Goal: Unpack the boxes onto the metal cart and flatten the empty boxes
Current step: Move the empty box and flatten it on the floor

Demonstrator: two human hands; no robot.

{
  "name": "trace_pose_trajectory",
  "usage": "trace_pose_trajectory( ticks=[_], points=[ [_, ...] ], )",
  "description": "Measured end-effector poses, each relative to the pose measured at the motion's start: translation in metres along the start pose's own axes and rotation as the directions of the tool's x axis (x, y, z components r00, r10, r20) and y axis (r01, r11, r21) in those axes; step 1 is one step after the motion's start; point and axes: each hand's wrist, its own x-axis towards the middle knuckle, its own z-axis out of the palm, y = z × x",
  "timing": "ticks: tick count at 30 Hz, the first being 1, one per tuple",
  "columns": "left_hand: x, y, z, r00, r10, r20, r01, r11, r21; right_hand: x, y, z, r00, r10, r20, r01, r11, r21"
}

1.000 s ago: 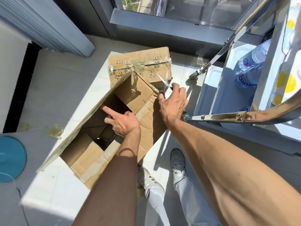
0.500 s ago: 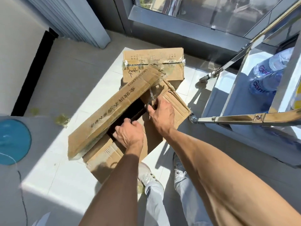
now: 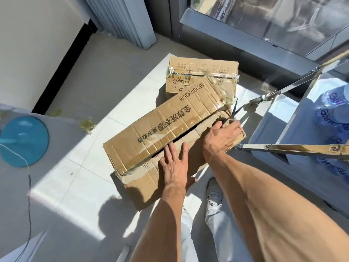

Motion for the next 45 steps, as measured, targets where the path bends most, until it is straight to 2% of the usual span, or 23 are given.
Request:
trace_pose_trajectory(
  ticks=[3, 6, 10, 13, 15, 18, 20, 22, 23, 25, 26, 28, 30, 33, 35, 36, 39, 41, 43, 45],
  points=[
    [0.01, 0.005, -0.004, 0.996, -0.083, 0.025, 0.083, 0.997, -0.007, -0.014, 0.009, 0.004, 0.971, -0.2, 0.128, 0.206, 0.978, -0.032],
    [0.008, 0.005, -0.01, 0.996, -0.092, -0.008, 0.092, 0.996, 0.009, -0.022, 0.018, 0.006, 0.923, -0.34, 0.179, 0.353, 0.934, -0.048],
    [0.002, -0.02, -0.021, 0.971, -0.076, -0.225, 0.063, 0.996, -0.067, -0.02, 0.02, 0.004, 0.859, -0.485, 0.162, 0.499, 0.865, -0.058],
    [0.005, -0.049, -0.042, 0.918, -0.056, -0.393, 0.05, 0.998, -0.024, -0.008, 0.015, -0.004, 0.833, -0.54, 0.119, 0.553, 0.822, -0.135],
    [0.008, -0.067, -0.061, 0.876, -0.052, -0.48, 0.058, 0.998, -0.002, -0.003, 0.014, -0.009, 0.875, -0.478, 0.075, 0.483, 0.86, -0.164],
    [0.013, -0.086, -0.09, 0.823, -0.003, -0.568, 0.032, 0.999, 0.041, -0.007, 0.016, -0.015, 0.983, -0.184, -0.009, 0.182, 0.979, -0.093],
    [0.017, -0.092, -0.109, 0.793, -0.045, -0.607, -0.015, 0.996, -0.093, -0.013, 0.017, -0.016, 1.0, -0.017, 0.019, 0.018, 0.998, -0.055],
    [0.017, -0.091, -0.122, 0.789, -0.134, -0.599, -0.031, 0.966, -0.257, -0.02, 0.02, -0.015, 0.997, -0.001, 0.074, 0.006, 0.998, -0.068],
    [0.016, -0.088, -0.126, 0.784, -0.148, -0.603, -0.017, 0.966, -0.259, -0.023, 0.021, -0.015, 0.995, -0.015, 0.097, 0.023, 0.997, -0.078],
    [0.011, -0.086, -0.13, 0.719, -0.203, -0.664, 0.049, 0.969, -0.243, -0.031, 0.02, -0.013, 0.993, -0.034, 0.112, 0.044, 0.994, -0.096],
    [0.01, -0.085, -0.134, 0.658, -0.257, -0.708, 0.095, 0.961, -0.26, -0.033, 0.019, -0.011, 0.994, -0.032, 0.107, 0.043, 0.995, -0.095],
    [0.006, -0.092, -0.146, 0.495, -0.401, -0.771, 0.181, 0.915, -0.36, -0.036, 0.013, -0.011, 0.994, -0.008, 0.108, 0.014, 0.999, -0.052],
    [0.005, -0.113, -0.16, 0.375, -0.57, -0.731, 0.217, 0.821, -0.529, -0.035, 0.006, -0.012, 0.992, 0.018, 0.122, -0.016, 1.0, -0.02],
    [0.004, -0.148, -0.179, 0.323, -0.758, -0.566, 0.269, 0.647, -0.713, -0.037, -0.009, -0.01, 0.991, 0.003, 0.136, 0.001, 1.0, -0.026],
    [0.007, -0.161, -0.185, 0.353, -0.781, -0.515, 0.288, 0.614, -0.735, -0.042, -0.02, -0.004, 0.988, -0.018, 0.151, 0.022, 0.999, -0.027],
    [0.009, -0.16, -0.185, 0.414, -0.772, -0.483, 0.282, 0.613, -0.738, -0.045, -0.026, 0.0, 0.986, -0.03, 0.163, 0.036, 0.999, -0.035],
    [0.017, -0.147, -0.167, 0.715, -0.618, -0.327, 0.285, 0.685, -0.671, -0.056, -0.045, 0.014, 0.973, -0.077, 0.217, 0.089, 0.995, -0.042],
    [0.024, -0.135, -0.145, 0.853, -0.477, -0.211, 0.285, 0.766, -0.577, -0.058, -0.053, 0.025, 0.97, -0.086, 0.228, 0.102, 0.993, -0.062],
    [0.034, -0.129, -0.126, 0.9, -0.411, -0.149, 0.276, 0.799, -0.535, -0.056, -0.06, 0.037, 0.973, -0.072, 0.219, 0.095, 0.991, -0.097],
    [0.044, -0.127, -0.113, 0.912, -0.395, -0.106, 0.282, 0.795, -0.536, -0.048, -0.066, 0.05, 0.967, -0.09, 0.239, 0.129, 0.979, -0.156]
  ],
)
